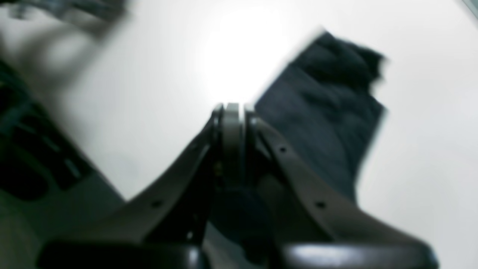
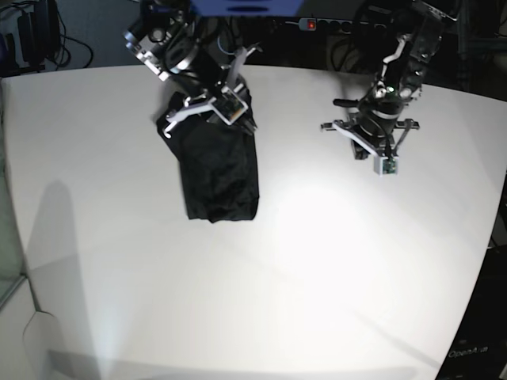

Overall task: Fold the T-shirt properly
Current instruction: 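Press and smooth the bundle with the right gripper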

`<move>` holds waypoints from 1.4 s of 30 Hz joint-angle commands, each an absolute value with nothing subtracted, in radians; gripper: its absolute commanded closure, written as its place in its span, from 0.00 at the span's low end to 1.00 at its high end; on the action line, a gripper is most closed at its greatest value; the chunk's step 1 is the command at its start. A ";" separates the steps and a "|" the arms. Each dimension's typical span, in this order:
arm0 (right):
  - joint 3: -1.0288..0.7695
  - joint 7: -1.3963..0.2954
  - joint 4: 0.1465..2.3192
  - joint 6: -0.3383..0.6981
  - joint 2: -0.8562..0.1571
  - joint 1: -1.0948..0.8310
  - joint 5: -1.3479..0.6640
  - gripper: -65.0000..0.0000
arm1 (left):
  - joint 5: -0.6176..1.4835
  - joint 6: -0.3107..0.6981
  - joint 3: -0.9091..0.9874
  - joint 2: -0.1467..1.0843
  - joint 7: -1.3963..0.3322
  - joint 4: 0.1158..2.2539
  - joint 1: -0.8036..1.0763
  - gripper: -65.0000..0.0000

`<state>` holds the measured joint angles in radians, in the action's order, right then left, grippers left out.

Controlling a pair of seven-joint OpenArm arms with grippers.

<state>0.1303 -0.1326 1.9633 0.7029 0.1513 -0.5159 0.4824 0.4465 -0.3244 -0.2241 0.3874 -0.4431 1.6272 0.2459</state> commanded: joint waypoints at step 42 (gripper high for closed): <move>0.058 -0.105 1.681 0.698 0.157 -0.341 0.467 1.00 | 0.440 -0.321 -0.222 0.395 -0.424 1.635 0.259 1.00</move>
<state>0.0551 -0.1120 1.6684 0.7017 0.1505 -0.3458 0.4702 0.4465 -0.3218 -0.2245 0.3859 -0.4446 1.6230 0.2649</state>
